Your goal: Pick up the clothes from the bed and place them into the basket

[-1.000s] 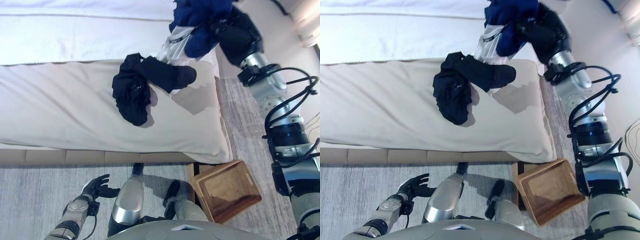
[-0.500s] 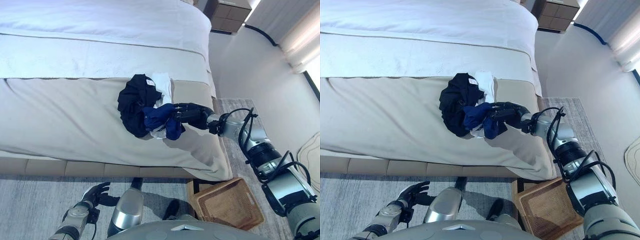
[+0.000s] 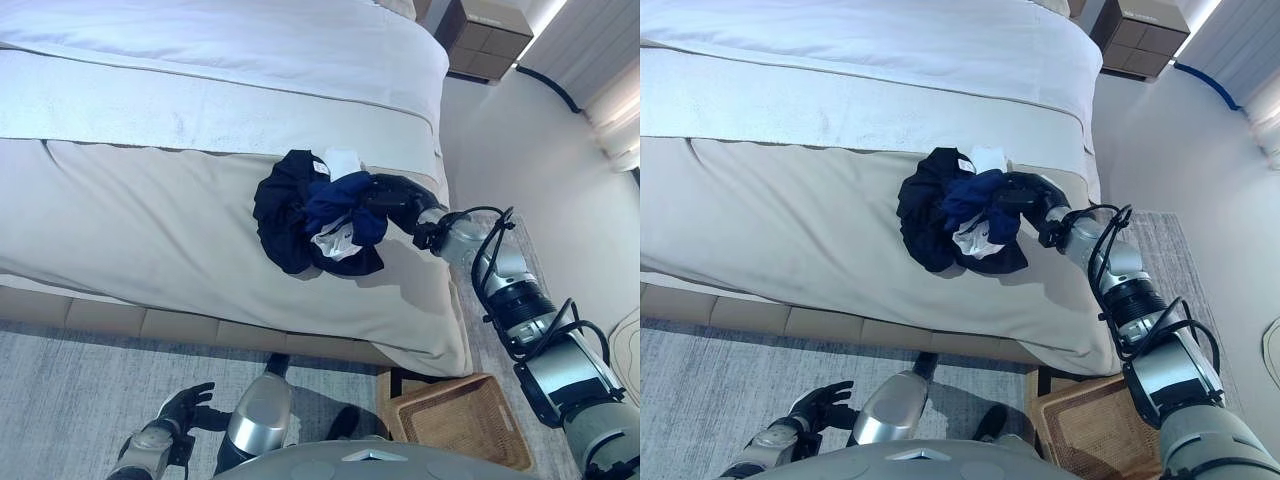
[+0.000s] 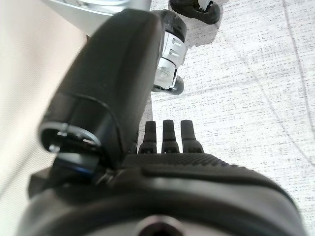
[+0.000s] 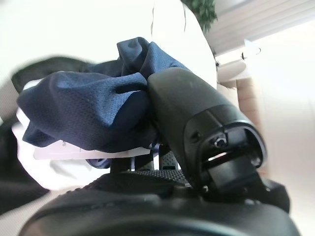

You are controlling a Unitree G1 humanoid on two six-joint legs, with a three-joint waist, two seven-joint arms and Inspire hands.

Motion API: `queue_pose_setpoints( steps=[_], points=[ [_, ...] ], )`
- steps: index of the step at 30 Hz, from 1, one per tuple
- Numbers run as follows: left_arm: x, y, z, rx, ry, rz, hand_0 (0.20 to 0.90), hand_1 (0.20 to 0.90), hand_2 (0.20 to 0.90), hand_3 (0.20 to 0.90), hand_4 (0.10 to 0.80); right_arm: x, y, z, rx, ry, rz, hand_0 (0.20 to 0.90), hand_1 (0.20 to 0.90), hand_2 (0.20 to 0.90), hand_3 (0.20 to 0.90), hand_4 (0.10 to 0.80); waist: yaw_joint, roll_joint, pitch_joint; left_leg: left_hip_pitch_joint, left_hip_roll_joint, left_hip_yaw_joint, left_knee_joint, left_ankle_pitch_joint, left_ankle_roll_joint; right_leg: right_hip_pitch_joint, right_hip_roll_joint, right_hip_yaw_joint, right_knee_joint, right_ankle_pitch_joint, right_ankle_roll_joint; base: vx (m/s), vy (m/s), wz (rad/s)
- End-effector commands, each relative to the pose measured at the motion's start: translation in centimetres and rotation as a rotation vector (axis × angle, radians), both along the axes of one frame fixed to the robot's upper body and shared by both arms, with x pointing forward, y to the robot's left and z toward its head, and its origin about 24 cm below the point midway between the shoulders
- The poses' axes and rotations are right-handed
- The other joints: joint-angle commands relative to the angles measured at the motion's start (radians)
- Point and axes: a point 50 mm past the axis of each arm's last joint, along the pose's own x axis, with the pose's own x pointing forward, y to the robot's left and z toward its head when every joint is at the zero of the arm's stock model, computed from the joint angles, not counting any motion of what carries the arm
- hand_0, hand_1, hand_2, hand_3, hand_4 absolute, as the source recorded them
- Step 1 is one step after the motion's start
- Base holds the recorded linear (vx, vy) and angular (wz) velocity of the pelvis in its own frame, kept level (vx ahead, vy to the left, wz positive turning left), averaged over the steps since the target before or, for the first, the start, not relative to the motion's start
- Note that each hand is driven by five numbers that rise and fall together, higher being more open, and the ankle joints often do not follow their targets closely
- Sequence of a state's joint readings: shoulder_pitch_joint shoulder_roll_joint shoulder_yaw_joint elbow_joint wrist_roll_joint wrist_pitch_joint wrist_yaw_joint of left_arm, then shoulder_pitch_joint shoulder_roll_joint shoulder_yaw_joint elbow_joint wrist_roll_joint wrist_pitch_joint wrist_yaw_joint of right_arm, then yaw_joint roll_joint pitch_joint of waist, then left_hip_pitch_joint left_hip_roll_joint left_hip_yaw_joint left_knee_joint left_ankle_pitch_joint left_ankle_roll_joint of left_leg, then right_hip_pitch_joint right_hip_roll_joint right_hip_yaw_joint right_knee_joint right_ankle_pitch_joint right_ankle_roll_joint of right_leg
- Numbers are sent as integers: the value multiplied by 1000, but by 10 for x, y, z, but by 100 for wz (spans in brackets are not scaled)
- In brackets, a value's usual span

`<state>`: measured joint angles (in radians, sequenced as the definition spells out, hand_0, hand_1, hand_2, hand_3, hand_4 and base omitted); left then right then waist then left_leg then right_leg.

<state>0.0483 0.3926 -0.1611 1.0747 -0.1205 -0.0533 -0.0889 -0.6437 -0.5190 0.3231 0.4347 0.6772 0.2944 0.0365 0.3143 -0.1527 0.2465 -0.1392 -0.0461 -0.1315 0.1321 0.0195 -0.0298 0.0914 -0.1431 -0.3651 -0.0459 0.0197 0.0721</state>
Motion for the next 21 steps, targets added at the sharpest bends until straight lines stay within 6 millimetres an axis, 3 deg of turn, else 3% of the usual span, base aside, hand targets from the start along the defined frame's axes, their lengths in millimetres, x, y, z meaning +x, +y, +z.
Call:
queue_pose_setpoints(
  steps=[1, 2, 3, 5, 6, 11, 16, 18, 20, 21],
  points=[
    [-4, -8, -3, 5, -1, -58, 900, 900, 900, 900, 800, 2, -3, 130, 73, -612, -87, 300, 300, 300, 200, 100, -4, 38, -61, 148, 2, -16, -191, -23, 46, 0, -23, -12, 122, -15, 48, -29, 8, 3],
    [-3, -9, -3, 3, -6, -53, 900, 900, 900, 900, 800, -3, -3, 141, 115, -676, -107, 300, 300, 300, 200, 100, -9, 40, -59, 148, 4, -15, -191, -23, 47, 0, -23, -9, 123, -17, 47, -43, 9, 6],
    [-3, -10, -4, -1, -8, -40, 900, 900, 900, 900, 800, -17, -6, 164, 201, -846, -188, 300, 300, 300, 200, 100, -17, 42, -59, 150, 4, -14, -192, -25, 49, -2, -23, -4, 124, -15, 47, -40, 13, 5],
    [-4, -11, -5, -2, -6, -32, 900, 900, 900, 900, 800, -29, -7, 180, 243, -975, -245, 300, 300, 300, 200, 100, -21, 43, -60, 153, 3, -13, -196, -27, 51, -2, -23, 2, 122, -14, 46, -16, 5, 1],
    [-7, -12, -7, -5, 0, -25, 900, 900, 900, 900, 800, -47, -9, 196, 288, -1142, -339, 300, 300, 300, 200, 100, -24, 48, -65, 154, 2, -12, -198, -29, 53, -2, -23, 4, 121, -15, 47, -25, 40, -2],
    [-18, -19, -12, -27, 31, -36, 900, 900, 900, 900, 800, -76, -4, 218, 220, -1423, -517, 300, 300, 300, 200, 100, -20, 66, -97, 160, -6, -11, -201, -32, 56, 4, -29, -2, 106, -22, 47, 3, 62, -2],
    [-21, -24, -15, -34, 52, -60, 900, 900, 900, 900, 800, -74, 12, 212, 6, -1469, -483, 300, 300, 300, 200, 100, -9, 72, -112, 167, -12, -13, -196, -40, 57, 9, -37, -13, 106, -29, 45, 30, 26, -5],
    [-18, -25, -14, -32, 57, -75, 900, 900, 900, 900, 800, -62, 27, 199, -204, -1410, -359, 300, 300, 300, 200, 100, -4, 71, -113, 169, -13, -12, -195, -41, 54, 11, -38, -19, 105, -31, 45, 23, -7, -4],
    [-15, -19, -12, -24, 58, -86, 900, 900, 900, 900, 800, -34, 33, 168, -559, -1144, -170, 300, 300, 300, 200, 100, 1, 65, -113, 171, -12, -9, -195, -41, 50, 9, -38, -25, 109, -30, 48, 1, -16, 0],
    [-13, -16, -10, -20, 56, -87, 900, 900, 900, 900, 800, -24, 27, 153, -670, -1017, -133, 404, 404, 404, 321, 221, 2, 61, -112, 169, -10, -8, -194, -40, 48, 7, -37, -25, 108, -31, 47, -11, -48, 1]
  ],
)
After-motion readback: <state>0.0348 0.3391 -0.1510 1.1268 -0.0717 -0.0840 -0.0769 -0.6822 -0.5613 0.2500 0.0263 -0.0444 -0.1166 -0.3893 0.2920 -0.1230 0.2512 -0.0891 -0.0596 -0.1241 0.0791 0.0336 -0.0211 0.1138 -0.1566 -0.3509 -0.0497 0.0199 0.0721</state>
